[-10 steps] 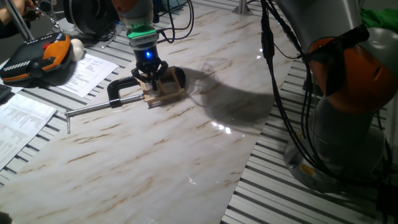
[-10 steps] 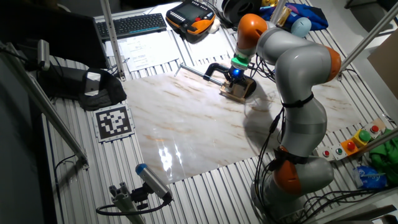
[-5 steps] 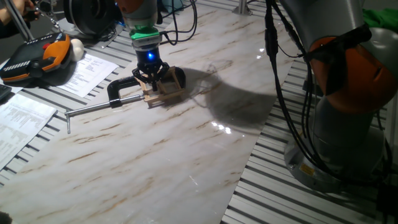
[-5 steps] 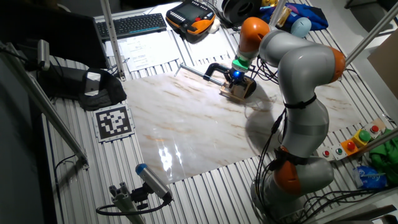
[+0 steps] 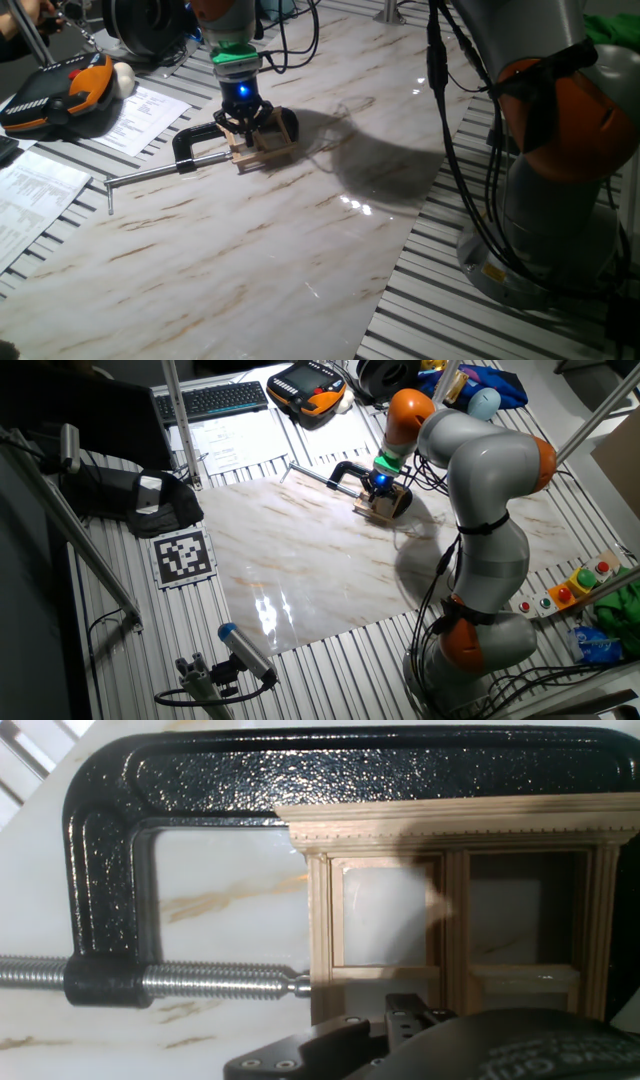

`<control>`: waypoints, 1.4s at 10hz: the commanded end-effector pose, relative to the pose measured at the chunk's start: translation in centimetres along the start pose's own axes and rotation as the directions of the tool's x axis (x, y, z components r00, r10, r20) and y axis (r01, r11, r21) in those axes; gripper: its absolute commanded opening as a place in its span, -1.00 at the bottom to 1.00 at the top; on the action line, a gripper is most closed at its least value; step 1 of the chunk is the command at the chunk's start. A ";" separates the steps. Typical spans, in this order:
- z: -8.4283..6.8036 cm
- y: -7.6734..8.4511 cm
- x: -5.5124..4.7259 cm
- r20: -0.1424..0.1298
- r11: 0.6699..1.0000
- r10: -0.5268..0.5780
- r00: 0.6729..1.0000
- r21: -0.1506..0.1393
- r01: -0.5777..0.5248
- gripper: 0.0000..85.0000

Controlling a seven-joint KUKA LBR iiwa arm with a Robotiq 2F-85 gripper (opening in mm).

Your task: Open a sliding window

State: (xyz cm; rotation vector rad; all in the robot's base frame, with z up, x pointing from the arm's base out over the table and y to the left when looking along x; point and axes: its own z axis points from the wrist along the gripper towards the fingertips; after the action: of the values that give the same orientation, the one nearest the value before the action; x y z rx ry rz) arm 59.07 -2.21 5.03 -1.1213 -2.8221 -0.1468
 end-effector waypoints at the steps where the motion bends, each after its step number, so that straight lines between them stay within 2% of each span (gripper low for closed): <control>1: 0.0 0.0 0.0 0.001 1.000 -0.002 1.000 -0.001 0.002 -1.00; 5: 0.1 -0.1 -0.1 -0.007 1.000 -0.007 1.000 -0.004 0.007 -1.00; 11: -0.1 0.0 -0.1 0.001 1.000 -0.016 1.000 0.010 0.016 -1.00; 14: -0.6 0.0 -0.5 -0.002 1.000 -0.024 1.000 0.011 0.024 -1.00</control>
State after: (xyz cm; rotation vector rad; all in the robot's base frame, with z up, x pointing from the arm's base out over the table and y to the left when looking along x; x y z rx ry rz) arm 59.47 -2.67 5.59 -1.0832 -2.8323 -0.1343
